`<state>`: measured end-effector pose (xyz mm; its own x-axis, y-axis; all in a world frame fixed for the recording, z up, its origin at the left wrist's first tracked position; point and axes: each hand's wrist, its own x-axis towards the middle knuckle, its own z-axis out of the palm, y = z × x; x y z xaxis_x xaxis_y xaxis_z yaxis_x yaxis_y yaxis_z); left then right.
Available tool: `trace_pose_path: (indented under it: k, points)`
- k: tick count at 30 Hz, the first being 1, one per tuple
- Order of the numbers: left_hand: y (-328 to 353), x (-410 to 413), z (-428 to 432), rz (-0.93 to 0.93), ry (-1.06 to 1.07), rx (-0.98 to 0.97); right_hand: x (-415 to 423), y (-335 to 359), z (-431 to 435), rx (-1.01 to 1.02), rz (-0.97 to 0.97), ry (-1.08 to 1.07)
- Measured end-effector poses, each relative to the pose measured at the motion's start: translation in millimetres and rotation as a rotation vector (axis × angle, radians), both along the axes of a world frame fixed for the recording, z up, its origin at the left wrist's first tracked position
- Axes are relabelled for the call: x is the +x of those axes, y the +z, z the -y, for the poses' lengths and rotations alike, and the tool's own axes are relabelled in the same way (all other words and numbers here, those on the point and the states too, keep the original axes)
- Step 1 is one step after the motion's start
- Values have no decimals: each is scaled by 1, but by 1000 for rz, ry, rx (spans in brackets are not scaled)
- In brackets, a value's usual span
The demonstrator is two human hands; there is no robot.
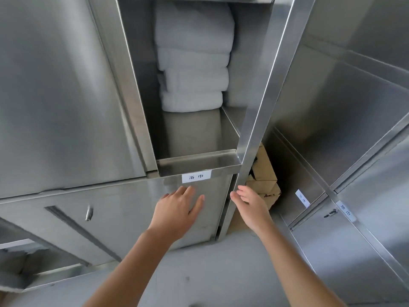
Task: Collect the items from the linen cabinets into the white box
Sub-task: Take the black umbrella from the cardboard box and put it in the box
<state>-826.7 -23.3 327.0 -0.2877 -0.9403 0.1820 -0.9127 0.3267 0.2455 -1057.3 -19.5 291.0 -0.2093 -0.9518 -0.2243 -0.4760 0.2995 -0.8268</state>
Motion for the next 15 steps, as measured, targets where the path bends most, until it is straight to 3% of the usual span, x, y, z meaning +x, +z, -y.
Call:
trace_pose_path:
  k: [7,15]
  points:
    - [-19,-21,40,-17,5,44,1,-39,53,49,177,-60]
    - [-38,-17,42,98,73,119,-11,-65,76,7,183,-13]
